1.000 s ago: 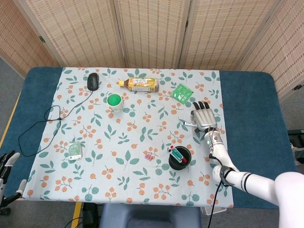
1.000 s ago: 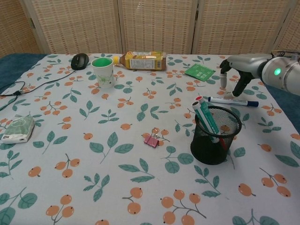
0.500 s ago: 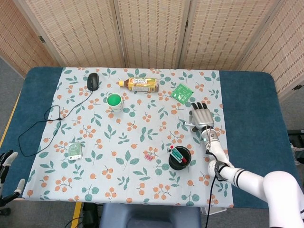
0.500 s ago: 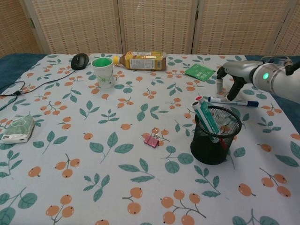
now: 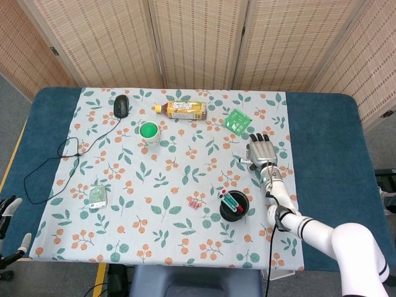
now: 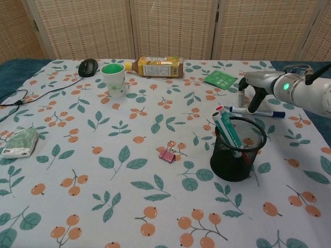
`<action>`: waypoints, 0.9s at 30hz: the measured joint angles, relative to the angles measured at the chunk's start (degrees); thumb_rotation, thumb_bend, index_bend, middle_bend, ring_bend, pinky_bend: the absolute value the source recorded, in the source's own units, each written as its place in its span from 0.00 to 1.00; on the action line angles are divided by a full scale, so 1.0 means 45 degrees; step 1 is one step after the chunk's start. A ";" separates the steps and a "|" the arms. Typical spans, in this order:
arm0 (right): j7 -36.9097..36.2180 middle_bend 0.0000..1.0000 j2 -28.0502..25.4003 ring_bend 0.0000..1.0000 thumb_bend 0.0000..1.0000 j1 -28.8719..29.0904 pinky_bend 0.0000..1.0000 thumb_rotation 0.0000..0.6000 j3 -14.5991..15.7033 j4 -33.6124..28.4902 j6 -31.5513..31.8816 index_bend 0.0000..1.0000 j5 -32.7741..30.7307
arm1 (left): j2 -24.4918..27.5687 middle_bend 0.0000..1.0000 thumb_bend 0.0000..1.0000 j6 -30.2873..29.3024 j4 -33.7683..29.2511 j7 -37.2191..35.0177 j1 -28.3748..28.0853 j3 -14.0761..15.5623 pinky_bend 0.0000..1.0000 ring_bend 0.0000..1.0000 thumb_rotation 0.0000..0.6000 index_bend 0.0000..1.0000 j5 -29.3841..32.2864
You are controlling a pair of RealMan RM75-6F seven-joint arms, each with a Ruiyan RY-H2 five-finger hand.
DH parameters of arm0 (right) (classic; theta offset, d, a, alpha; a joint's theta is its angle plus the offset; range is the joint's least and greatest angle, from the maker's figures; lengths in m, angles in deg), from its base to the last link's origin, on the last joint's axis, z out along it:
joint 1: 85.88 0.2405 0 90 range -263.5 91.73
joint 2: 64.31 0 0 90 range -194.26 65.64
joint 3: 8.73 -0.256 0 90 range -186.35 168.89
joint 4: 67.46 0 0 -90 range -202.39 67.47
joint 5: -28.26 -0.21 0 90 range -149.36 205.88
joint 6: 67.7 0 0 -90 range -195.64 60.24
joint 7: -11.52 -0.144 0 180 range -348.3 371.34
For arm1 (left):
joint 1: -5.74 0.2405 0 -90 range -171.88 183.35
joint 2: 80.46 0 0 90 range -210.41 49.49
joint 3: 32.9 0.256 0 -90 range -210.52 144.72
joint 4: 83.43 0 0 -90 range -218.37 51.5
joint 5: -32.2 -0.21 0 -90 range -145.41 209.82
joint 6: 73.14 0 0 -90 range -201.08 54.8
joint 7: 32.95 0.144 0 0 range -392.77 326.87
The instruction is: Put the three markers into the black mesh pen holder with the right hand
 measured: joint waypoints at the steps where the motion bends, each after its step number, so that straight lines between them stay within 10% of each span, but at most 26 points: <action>1: -0.0017 0.07 0.0088 0.00 0.30 0.0028 0.00 1.00 -0.0011 0.0168 -0.0083 0.52 -0.0015 | 0.0004 0.07 0.45 -0.0007 0.0007 -0.0018 0.0000 -0.0003 0.22 0.05 1.00 0.00 0.0001; 15: -0.0231 0.12 0.0110 0.00 0.32 0.0063 0.00 1.00 -0.0183 0.0297 -0.0266 0.62 0.0160 | 0.0002 0.07 0.45 -0.0107 0.0094 -0.0093 0.0034 -0.0022 0.22 0.05 1.00 0.00 -0.0012; 27: -0.1944 0.13 -0.3627 0.00 0.30 -0.1358 0.00 1.00 -0.1031 -0.6737 0.2232 0.62 0.1980 | -0.0211 0.07 0.45 0.0109 -0.0052 0.0526 -0.0037 -0.0047 0.22 0.05 1.00 0.00 0.0099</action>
